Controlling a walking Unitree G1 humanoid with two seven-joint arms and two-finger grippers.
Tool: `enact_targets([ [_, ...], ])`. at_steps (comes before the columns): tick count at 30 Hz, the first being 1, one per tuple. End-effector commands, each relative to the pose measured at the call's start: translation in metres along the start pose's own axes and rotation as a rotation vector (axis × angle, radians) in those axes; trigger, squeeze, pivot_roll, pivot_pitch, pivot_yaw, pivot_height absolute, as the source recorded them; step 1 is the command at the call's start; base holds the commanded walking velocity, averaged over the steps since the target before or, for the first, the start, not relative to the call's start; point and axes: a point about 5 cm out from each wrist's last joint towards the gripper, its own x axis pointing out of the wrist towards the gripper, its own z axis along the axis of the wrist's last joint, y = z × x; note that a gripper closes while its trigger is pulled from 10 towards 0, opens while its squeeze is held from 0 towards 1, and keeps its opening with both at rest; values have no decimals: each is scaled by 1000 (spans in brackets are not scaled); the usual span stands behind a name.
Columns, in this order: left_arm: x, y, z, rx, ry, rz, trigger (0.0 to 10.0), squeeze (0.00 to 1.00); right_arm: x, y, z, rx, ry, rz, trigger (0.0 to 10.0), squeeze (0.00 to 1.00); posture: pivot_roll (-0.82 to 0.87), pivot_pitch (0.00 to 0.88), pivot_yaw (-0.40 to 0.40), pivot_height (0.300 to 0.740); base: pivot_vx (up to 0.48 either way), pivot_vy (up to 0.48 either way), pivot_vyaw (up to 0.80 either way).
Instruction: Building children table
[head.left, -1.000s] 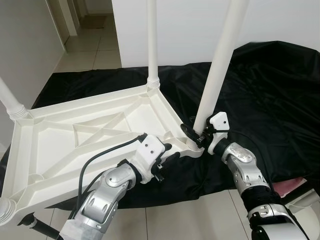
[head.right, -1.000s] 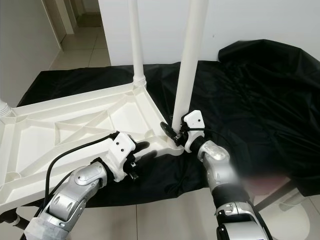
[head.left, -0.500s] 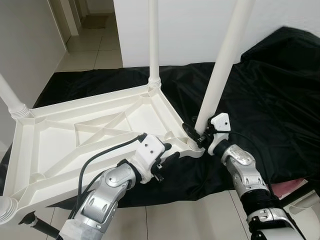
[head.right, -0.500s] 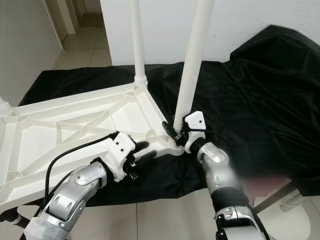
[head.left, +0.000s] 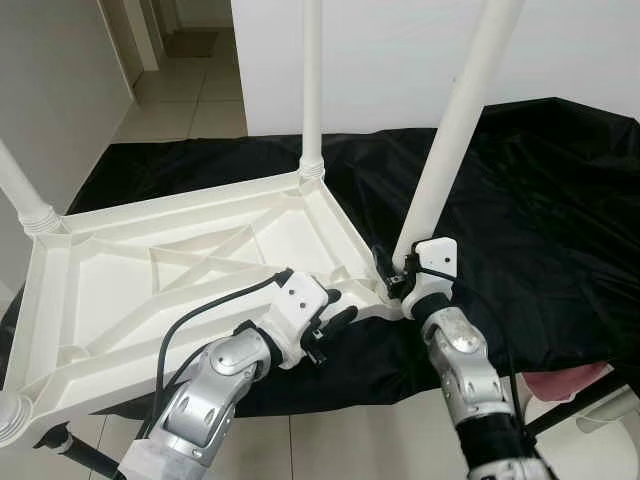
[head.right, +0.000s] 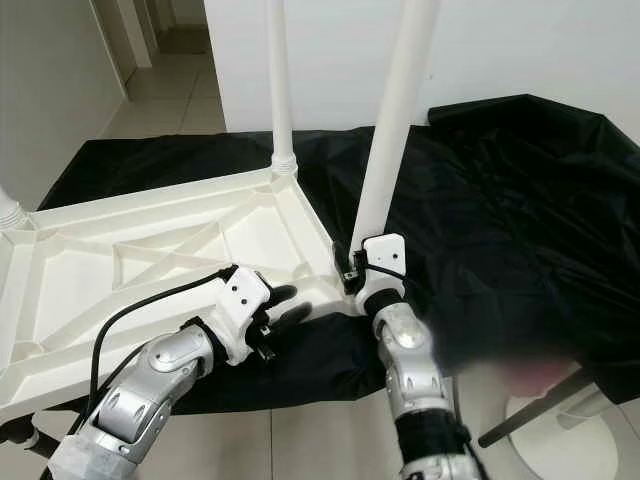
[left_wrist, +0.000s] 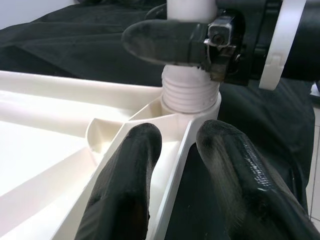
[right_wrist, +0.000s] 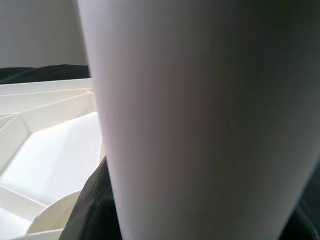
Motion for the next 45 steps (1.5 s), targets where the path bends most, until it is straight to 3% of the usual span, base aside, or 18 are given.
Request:
enact_targets([
  [1,-1,1,-3,13,15,11,10000,0,-8,3,-22,52,123,-81,10000,0,-38,7,21,740,0,0,0],
  [3,-1,2,-3,23,16,17,10000,0,-10,7,-22,94,134,-181,10000,0,-30,2,13,740,0,0,0],
  [5,-1,2,-3,23,15,19,10000,0,-11,9,-21,105,137,-205,10000,0,-28,0,15,740,0,0,0],
  [11,-3,1,-3,19,15,22,10000,0,-13,15,-13,100,100,-180,10000,0,-31,1,18,740,0,0,0],
  [12,-3,1,-3,20,15,20,10000,0,-13,13,-10,113,84,-156,10000,1000,-34,5,18,740,0,0,0],
  [19,-4,4,-2,24,16,23,10000,0,-16,8,-2,87,40,-110,10000,1000,-34,14,19,740,0,0,0],
  [20,-4,4,-2,26,16,26,10000,0,-17,7,-1,90,36,-80,10000,208,-34,14,19,740,0,0,0],
  [21,-6,6,-1,28,17,33,10000,0,-20,4,1,92,28,-48,10000,0,-34,14,19,740,0,0,0],
  [34,-19,18,9,16,-13,64,10000,0,-40,-4,3,74,-4,99,10000,0,-38,30,39,740,0,0,0],
  [37,-27,20,8,11,-5,72,10000,0,-54,-5,0,75,-9,151,10000,0,-44,37,49,740,0,0,0],
  [45,-32,21,10,-2,-3,81,10000,0,-58,-8,2,68,-18,163,10000,0,-50,42,54,740,0,0,0],
])
